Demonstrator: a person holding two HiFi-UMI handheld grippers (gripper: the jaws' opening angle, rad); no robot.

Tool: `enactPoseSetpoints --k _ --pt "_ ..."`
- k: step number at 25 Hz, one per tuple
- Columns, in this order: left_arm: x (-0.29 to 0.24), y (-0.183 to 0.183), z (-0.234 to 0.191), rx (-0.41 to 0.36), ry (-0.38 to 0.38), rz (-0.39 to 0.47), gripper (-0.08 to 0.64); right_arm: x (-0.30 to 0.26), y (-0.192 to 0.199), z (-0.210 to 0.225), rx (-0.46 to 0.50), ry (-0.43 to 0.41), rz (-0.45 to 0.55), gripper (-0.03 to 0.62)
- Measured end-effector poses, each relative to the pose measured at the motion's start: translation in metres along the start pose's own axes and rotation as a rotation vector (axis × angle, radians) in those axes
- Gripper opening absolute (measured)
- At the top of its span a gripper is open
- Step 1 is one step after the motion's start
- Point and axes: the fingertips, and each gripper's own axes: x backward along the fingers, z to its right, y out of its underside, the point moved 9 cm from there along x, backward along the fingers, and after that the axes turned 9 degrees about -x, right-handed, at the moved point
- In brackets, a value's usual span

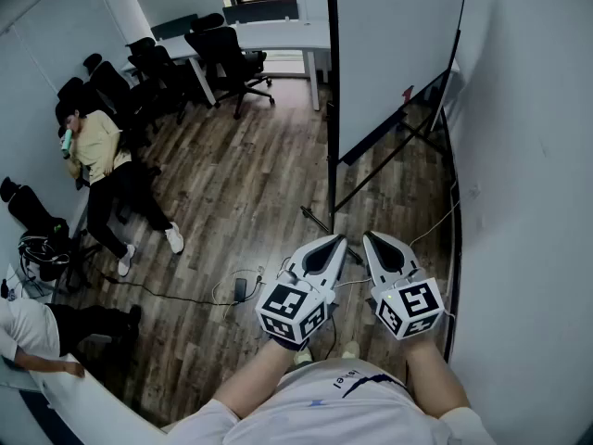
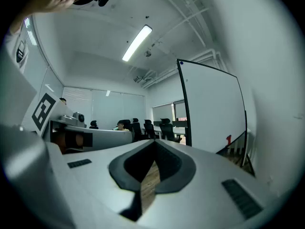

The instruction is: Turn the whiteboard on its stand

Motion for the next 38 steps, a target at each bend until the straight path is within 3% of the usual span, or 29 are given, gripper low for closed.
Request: enactPoseSetpoints --k 13,21,32,38 --pt "-0.002 0.004 0.005 -0.001 0.009 -0.010 0.011 0.011 0.001 0.007 -0.065 -0.025 0.024 0.012" --pt "-0.013 0.011 -0.001 -0.036 -0.040 -0.046 0.011 0.025 0.009 0.036 -0.122 0.004 0.042 0.012" --pt "-0.052 0.021 0.021 -0.040 -0.071 -0.086 0.011 0.032 0.008 0.076 -0.124 -0.030 0.027 0.012" --pt "-0.069 0.026 0.002 -0.038 -0.091 -0.095 0.011 0.011 0.002 0.087 -0.122 -0.039 0.025 0.012"
